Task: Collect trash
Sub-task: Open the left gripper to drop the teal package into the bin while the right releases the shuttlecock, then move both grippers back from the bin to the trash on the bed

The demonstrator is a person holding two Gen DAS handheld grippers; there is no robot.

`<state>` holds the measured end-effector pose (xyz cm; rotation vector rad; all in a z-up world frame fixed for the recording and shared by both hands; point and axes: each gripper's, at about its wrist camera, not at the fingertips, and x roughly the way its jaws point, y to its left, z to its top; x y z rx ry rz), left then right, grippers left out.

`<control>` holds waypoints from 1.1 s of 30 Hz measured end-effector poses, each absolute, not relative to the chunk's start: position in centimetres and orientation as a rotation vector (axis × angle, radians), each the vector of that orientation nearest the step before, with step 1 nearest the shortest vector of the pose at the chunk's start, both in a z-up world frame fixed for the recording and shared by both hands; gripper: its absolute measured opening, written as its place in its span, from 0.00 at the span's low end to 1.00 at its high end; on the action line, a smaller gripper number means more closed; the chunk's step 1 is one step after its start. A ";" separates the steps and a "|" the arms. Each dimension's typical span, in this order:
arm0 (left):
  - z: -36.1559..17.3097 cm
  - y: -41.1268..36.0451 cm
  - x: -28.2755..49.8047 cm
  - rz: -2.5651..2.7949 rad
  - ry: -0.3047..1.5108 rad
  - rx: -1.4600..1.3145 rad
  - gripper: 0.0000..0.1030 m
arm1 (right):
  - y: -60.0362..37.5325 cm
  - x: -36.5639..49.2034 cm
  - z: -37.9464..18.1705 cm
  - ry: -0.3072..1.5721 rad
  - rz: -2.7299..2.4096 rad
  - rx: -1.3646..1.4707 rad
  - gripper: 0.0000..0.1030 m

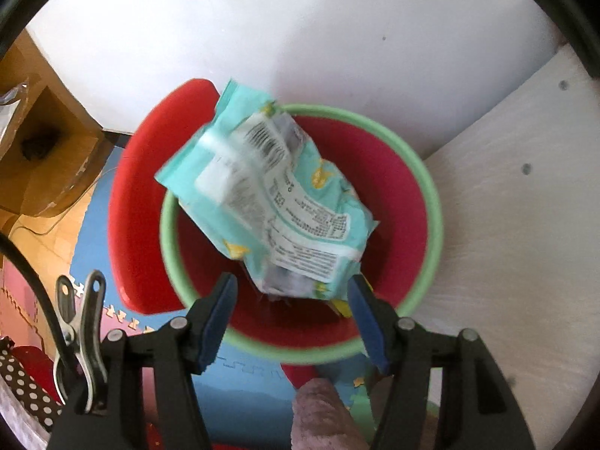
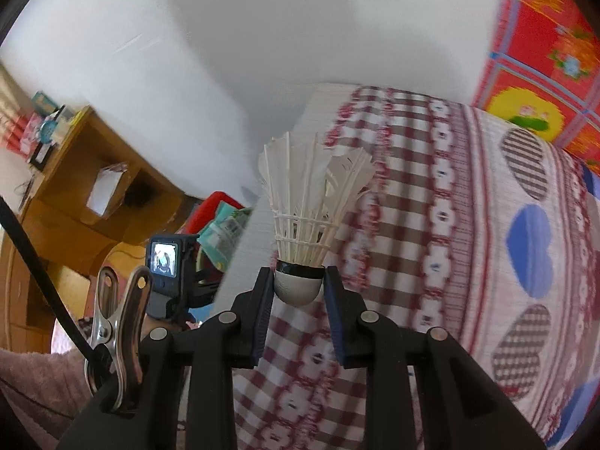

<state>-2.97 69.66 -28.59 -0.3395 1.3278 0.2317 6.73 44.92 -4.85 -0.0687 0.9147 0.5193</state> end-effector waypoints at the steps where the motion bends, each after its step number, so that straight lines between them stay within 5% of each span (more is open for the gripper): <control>1: -27.9 69.6 -3.2 0.235 1.324 -0.338 0.63 | 45.7 6.8 -4.9 0.913 0.540 -0.072 0.27; 17: -19.8 72.4 -6.2 0.300 1.216 -0.413 0.63 | 56.9 9.7 -7.7 0.970 0.668 -0.257 0.26; 33: -18.5 73.6 -6.9 0.318 1.191 -0.445 0.63 | 63.7 12.0 -10.4 1.022 0.720 -0.383 0.24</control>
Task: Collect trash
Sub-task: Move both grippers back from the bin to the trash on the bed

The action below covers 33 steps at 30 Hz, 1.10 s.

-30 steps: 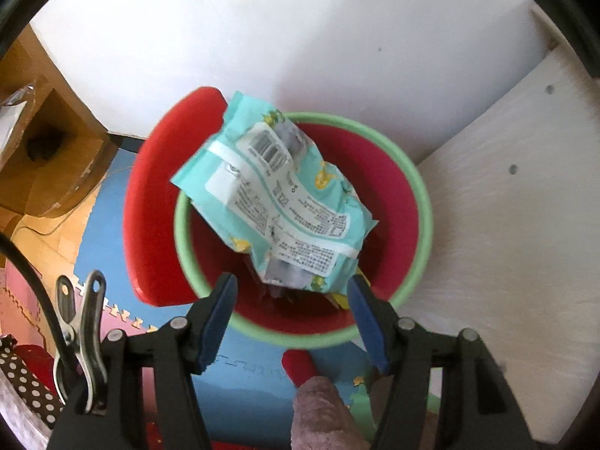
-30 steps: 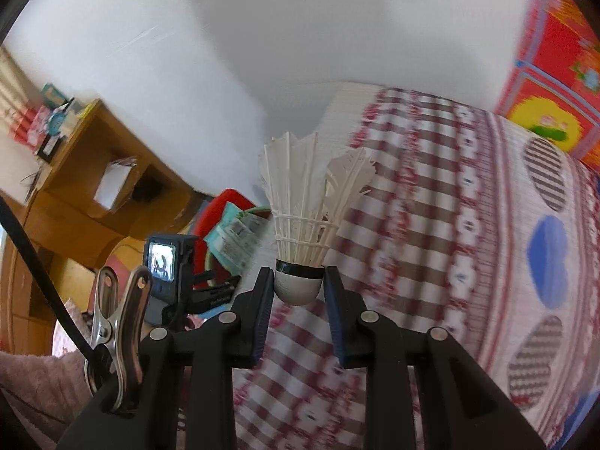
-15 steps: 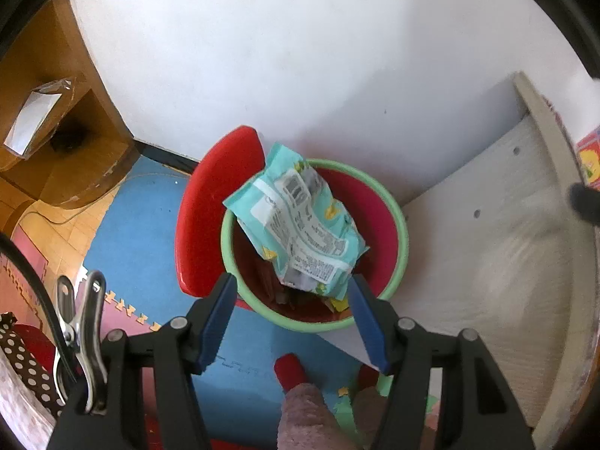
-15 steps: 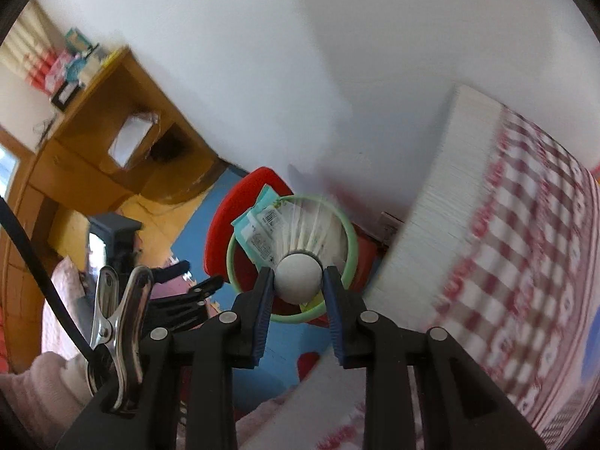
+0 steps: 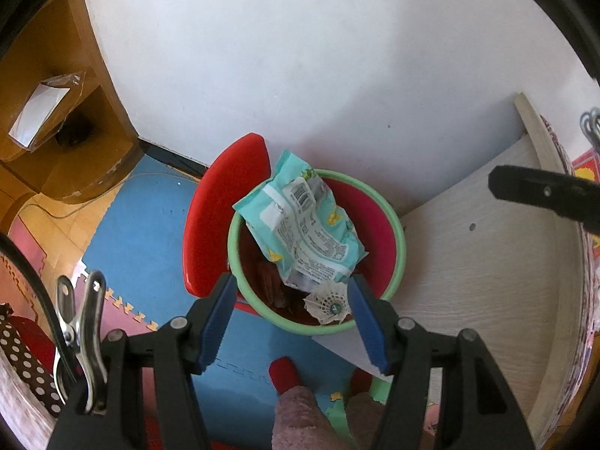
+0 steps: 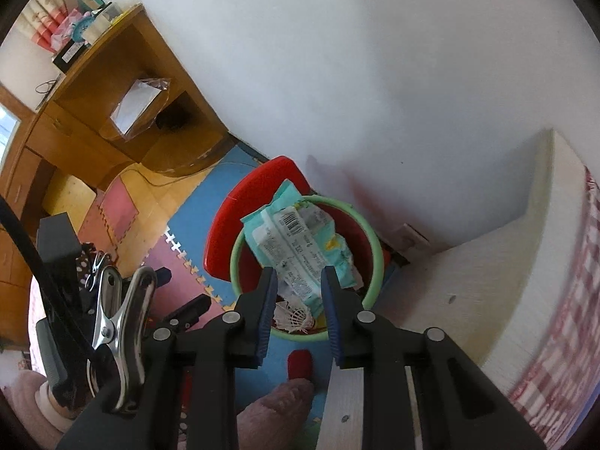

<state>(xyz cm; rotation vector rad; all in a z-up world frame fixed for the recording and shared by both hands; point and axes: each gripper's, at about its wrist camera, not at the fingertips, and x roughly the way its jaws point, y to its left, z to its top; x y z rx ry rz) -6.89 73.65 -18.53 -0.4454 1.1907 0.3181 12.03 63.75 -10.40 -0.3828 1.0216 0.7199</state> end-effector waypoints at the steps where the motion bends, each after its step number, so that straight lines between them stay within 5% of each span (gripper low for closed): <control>1: -18.5 73.7 -6.8 0.318 1.192 -0.443 0.63 | 63.9 12.0 -10.5 1.026 0.723 -0.386 0.24; 33: -7.3 68.2 -4.3 0.214 1.182 -0.319 0.62 | 52.0 5.1 -3.7 0.886 0.718 -0.057 0.25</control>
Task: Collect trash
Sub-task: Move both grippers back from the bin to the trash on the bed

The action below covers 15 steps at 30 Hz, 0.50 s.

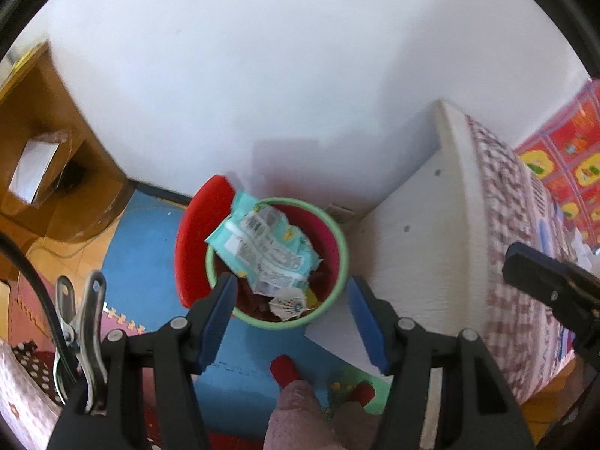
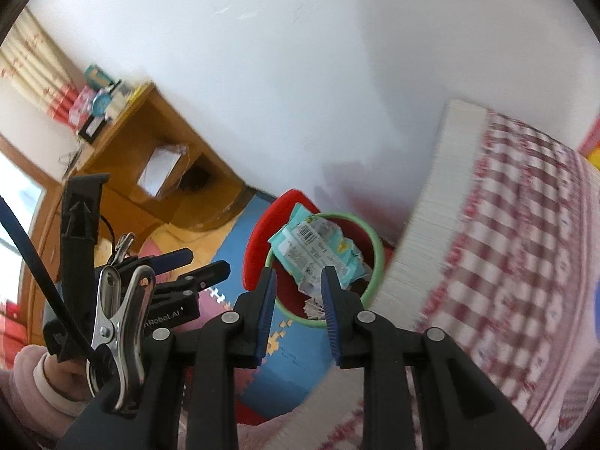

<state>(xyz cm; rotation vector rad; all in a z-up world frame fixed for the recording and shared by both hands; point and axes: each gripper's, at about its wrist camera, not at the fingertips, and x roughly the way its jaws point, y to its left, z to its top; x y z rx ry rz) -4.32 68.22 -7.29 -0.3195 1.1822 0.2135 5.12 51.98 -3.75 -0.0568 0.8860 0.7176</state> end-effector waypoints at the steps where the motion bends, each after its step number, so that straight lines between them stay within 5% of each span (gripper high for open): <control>1: -6.8 67.6 -4.1 0.202 1.180 -0.306 0.63 | 51.5 4.9 -3.6 0.880 0.712 -0.048 0.25; 15: -2.6 57.0 -1.8 0.049 1.155 -0.166 0.63 | 39.0 0.7 -0.6 0.765 0.556 0.095 0.25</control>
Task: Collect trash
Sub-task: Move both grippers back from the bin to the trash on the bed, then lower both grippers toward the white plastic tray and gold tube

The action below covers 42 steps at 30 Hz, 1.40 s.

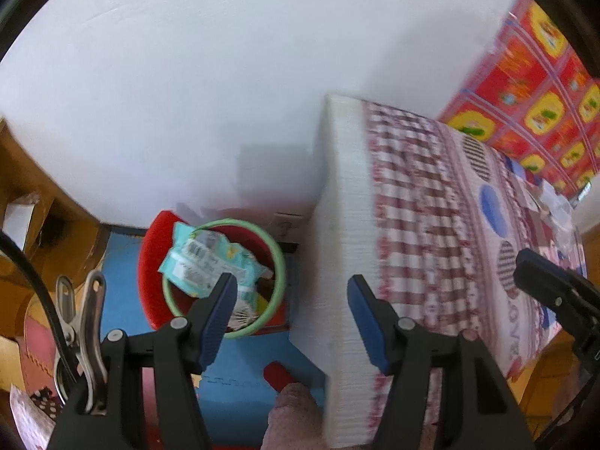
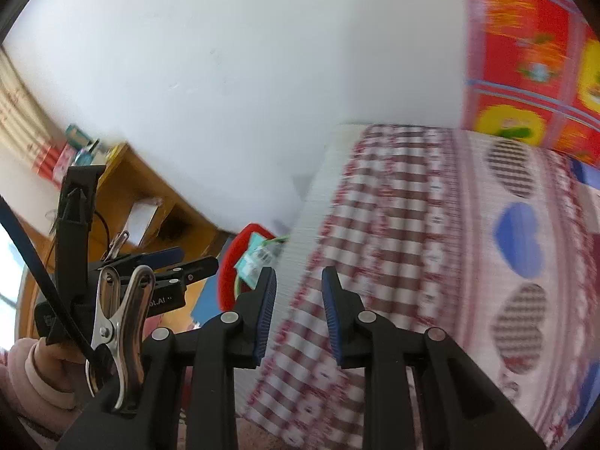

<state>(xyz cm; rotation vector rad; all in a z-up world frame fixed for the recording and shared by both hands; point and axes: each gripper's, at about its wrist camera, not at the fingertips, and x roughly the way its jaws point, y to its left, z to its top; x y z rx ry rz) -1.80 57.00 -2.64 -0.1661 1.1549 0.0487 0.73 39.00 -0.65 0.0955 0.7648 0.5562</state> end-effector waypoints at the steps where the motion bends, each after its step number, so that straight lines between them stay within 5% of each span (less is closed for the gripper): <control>1: -2.5 56.2 -1.8 0.038 1.152 -0.159 0.63 | 37.7 0.3 -0.5 0.756 0.540 0.110 0.25; 42: 1.5 21.1 -6.3 -0.239 1.125 0.043 0.63 | -0.6 -14.6 -2.4 0.609 0.170 0.389 0.26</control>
